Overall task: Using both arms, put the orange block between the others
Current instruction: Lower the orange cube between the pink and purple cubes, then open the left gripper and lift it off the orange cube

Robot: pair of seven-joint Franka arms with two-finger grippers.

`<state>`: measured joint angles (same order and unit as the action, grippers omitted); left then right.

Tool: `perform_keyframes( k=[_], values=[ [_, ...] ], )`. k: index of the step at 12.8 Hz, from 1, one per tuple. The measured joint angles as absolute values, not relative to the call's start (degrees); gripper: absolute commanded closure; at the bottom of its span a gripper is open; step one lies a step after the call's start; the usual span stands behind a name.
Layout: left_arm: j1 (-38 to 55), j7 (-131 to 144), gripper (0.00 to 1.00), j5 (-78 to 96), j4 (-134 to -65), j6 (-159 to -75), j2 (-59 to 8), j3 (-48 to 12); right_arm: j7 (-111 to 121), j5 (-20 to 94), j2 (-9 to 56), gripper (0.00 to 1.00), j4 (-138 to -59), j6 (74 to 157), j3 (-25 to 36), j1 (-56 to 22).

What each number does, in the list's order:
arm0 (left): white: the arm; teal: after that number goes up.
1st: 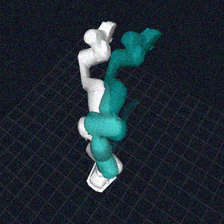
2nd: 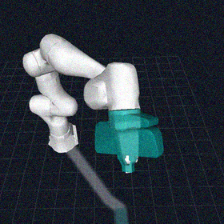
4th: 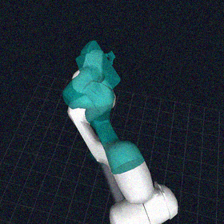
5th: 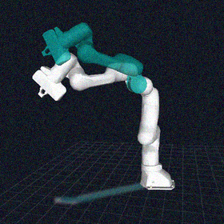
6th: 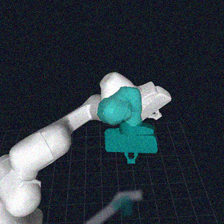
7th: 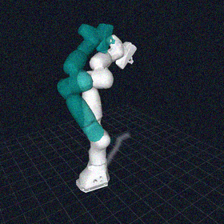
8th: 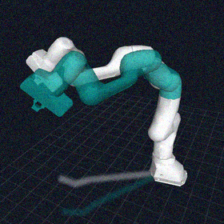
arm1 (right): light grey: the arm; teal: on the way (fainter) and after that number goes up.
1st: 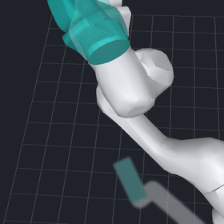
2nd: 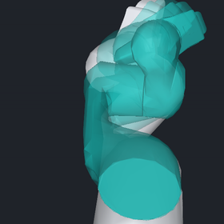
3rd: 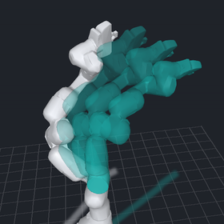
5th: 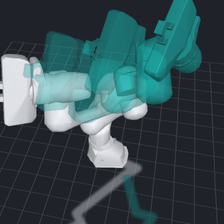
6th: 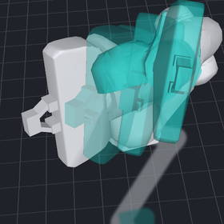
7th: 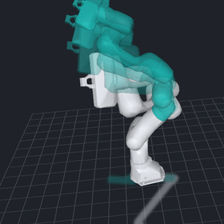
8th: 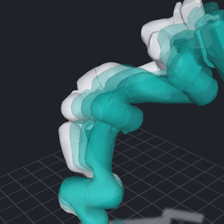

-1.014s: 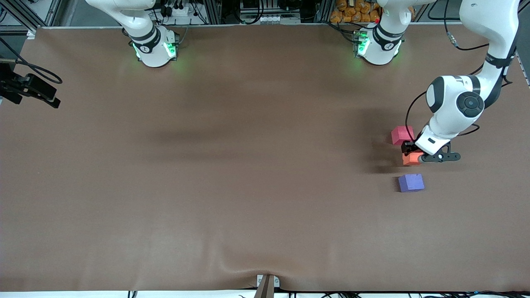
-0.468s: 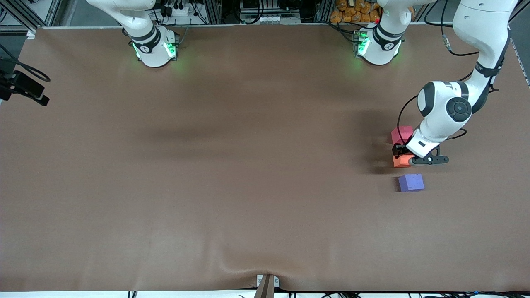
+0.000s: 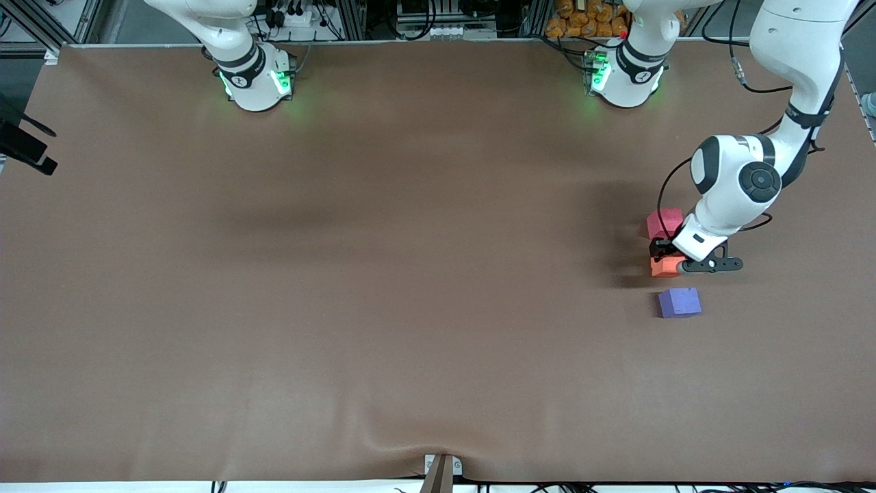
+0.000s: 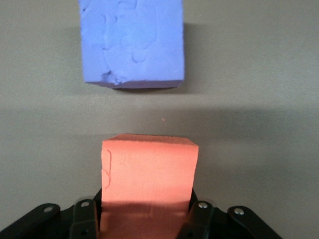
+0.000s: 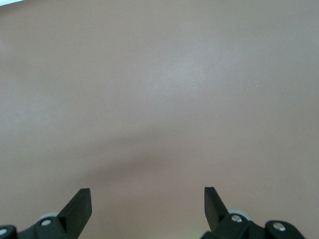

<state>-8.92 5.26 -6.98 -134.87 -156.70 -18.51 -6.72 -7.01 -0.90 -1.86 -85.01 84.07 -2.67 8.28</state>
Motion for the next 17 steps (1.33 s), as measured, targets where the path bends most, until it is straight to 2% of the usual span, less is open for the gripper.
perform_keyframes(
  k=[1, 8, 10, 14, 17],
  values=[
    [-9.1, 5.2, 0.01, -7.0, -134.9, -156.8, -18.7, -6.7, -7.0, -0.9, -2.0, 0.0, -85.0, 83.7, -2.7, 8.3],
    [-9.2, 3.5, 0.0, -7.0, -131.4, -155.7, -18.0, -7.1, -4.6, -0.9, -1.3, 0.0, -85.4, 85.3, -3.8, 5.5],
    [-9.2, 3.5, 0.0, -7.0, -126.6, -147.0, -15.7, -8.4, -3.8, -0.9, -1.3, 0.0, -85.5, 84.9, -3.9, 4.7],
    [-8.9, 3.5, 0.0, -6.8, -108.9, -122.1, -12.8, -11.4, -1.4, -0.9, -1.2, 0.0, -86.5, 85.0, -3.8, 4.7],
    [-8.8, 3.5, 0.0, -6.8, -101.3, -113.9, -12.8, -13.2, 0.1, -0.9, -1.2, 0.0, -86.9, 85.7, -3.3, 5.0]
  ],
)
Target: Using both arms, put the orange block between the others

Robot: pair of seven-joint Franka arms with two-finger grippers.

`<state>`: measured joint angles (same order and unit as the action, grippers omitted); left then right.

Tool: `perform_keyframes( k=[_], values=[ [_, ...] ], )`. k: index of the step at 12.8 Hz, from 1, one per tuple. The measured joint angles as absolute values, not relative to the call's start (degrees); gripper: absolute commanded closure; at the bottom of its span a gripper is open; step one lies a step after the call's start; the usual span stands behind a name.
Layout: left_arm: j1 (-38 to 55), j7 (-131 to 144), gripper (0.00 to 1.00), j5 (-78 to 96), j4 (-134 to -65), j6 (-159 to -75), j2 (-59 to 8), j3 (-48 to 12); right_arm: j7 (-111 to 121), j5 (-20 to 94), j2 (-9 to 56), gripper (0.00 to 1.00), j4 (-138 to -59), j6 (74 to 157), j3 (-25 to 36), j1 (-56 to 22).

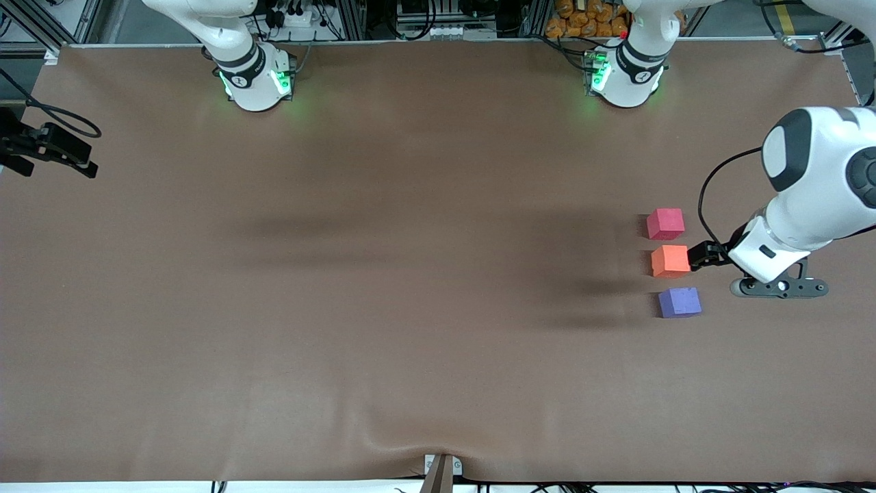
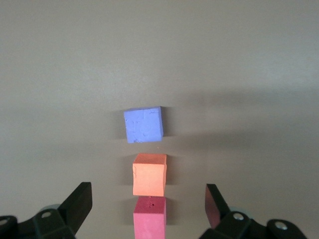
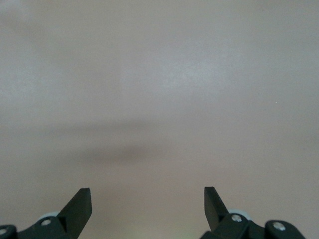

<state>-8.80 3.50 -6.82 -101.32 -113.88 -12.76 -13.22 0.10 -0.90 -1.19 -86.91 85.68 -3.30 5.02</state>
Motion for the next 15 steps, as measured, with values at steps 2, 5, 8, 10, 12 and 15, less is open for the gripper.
perform_keyframes(
  k=[2, 5, 8, 10, 12, 15],
  values=[
    [-8.8, 3.5, 0.0, -6.8, -97.5, -110.1, -12.8, -13.7, 0.6, -0.9, -1.2, 0.0, -86.9, 86.1, -3.4, 4.8],
    [-8.8, 3.5, 0.0, -6.8, -92.7, -106.9, -12.8, -14.0, 0.6, -0.9, -1.2, 0.0, -87.0, 86.4, -3.5, 4.7],
    [-8.2, 3.5, 0.0, -6.8, -90.0, -106.0, -12.5, -13.7, 0.6, -0.9, -1.2, 0.0, -87.0, 86.0, -3.3, 4.8],
    [-2.7, 3.5, 0.0, -6.8, -88.7, -101.3, -10.0, -9.1, 0.6, -0.9, -1.3, 0.0, -87.0, 85.9, -3.4, 4.7],
    [1.6, 3.5, 0.0, -6.7, -88.4, -96.0, -5.4, -5.6, 0.6, -0.9, -1.4, 0.0, -86.9, 85.5, -3.6, 4.6],
    [2.5, 3.0, 0.0, -2.8, -90.2, -92.0, 1.1, -2.2, 0.6, -0.9, -1.4, 0.0, -86.9, 84.9, -3.6, 4.6]
  ],
)
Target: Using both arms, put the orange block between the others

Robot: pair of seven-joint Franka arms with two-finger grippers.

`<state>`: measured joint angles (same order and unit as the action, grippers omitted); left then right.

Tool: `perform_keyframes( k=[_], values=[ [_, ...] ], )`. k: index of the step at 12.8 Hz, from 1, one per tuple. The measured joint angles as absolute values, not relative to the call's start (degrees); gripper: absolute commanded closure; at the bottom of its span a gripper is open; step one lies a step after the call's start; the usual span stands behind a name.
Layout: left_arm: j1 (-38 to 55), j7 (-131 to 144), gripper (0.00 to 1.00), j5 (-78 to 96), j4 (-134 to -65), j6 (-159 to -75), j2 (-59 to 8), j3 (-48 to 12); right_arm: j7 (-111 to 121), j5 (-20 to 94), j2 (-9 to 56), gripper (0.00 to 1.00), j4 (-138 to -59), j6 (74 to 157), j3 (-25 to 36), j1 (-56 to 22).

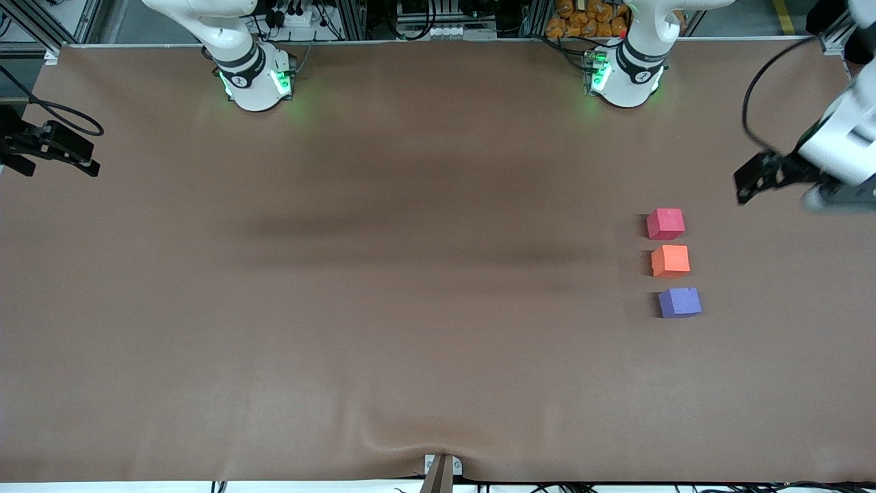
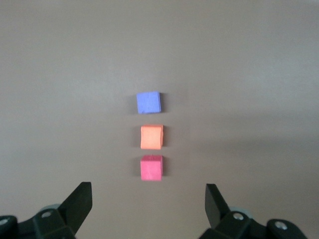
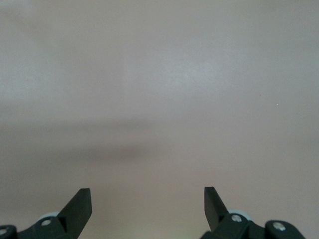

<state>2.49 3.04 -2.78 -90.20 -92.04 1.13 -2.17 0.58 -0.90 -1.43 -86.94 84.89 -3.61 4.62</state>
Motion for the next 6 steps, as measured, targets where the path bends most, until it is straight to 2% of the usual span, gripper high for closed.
perform_keyframes(
  k=[3, 6],
  values=[
    [2.5, -0.2, 0.0, 0.0, -94.0, -92.4, 3.5, 2.2, 0.6, -0.9, -1.7, 0.0, -86.7, 84.9, -3.5, 4.7],
    [3.6, -0.2, 0.0, 0.0, -94.8, -93.5, 3.2, 2.4, 0.6, -0.9, -1.8, 0.0, -86.7, 84.9, -3.6, 4.6]
  ],
)
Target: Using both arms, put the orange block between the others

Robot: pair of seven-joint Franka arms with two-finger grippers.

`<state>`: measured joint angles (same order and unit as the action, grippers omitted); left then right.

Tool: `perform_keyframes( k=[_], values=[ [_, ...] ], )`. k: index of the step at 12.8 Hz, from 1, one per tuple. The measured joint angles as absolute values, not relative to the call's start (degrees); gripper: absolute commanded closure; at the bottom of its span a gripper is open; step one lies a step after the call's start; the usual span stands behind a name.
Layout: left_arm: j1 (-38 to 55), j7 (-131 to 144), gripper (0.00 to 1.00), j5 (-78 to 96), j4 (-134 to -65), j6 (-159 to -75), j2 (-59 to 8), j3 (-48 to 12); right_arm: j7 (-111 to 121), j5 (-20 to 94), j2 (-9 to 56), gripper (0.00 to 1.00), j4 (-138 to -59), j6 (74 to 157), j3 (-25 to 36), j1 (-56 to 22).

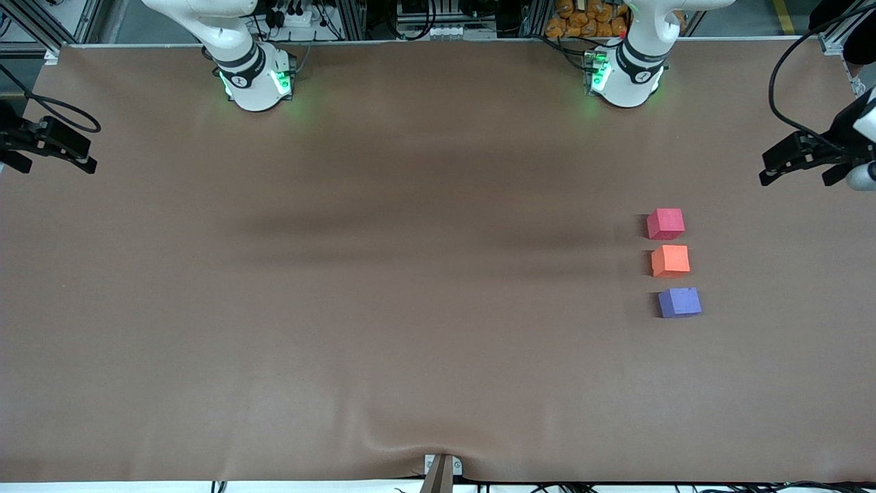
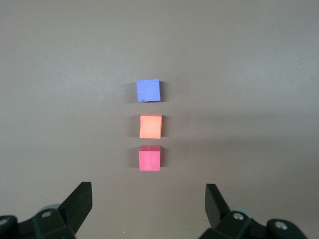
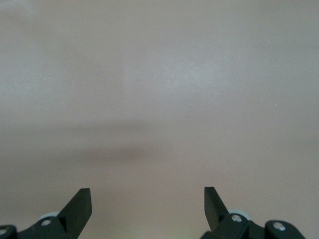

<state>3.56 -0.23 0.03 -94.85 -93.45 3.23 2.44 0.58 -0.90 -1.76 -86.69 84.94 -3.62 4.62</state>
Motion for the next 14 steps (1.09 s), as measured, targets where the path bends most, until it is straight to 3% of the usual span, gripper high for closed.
perform_keyframes(
  k=[14],
  values=[
    [3.8, -0.1, 0.0, 0.0, -94.2, -94.2, 2.8, 2.9, 0.6, -0.9, -1.7, 0.0, -86.8, 84.6, -3.9, 4.6]
  ],
)
